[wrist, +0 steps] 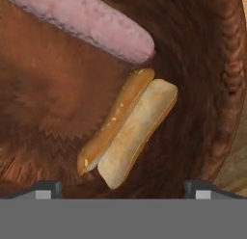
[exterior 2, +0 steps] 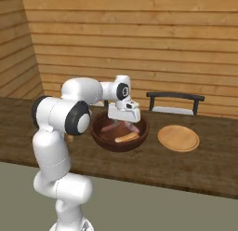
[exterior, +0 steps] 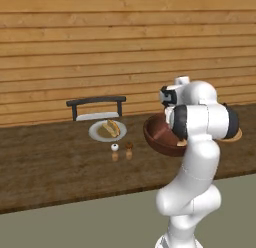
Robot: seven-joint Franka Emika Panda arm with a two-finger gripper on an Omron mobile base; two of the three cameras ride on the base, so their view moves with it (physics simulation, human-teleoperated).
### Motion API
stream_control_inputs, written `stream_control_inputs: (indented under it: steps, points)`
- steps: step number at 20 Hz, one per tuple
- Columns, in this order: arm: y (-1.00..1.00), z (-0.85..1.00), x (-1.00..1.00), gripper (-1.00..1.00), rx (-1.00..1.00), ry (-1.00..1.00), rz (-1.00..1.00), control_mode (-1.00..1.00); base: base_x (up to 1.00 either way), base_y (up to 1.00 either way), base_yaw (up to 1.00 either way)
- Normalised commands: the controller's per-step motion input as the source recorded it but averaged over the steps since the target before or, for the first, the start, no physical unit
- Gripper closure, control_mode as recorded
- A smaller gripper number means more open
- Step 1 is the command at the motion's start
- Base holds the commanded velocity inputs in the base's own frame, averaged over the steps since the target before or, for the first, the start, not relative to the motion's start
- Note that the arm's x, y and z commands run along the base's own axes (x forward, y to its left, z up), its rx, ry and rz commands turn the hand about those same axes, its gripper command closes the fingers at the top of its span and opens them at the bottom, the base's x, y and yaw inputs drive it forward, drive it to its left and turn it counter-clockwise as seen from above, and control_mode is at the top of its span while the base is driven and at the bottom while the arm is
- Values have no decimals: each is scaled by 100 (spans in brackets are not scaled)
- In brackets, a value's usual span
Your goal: Place one bun and one sausage from the bowl on each plate.
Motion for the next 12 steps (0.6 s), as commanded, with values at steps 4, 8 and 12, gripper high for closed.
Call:
stream_control_inputs:
  steps: [4,8,12]
  points:
    - [7,-34,7,-100,-16,11,0,-100,0,0,0]
    - [4,-46,27,-100,-9,13,0,-100,0,0,0]
    - [-51,-27,-1,-100,0,17,-5,-100,0,0,0]
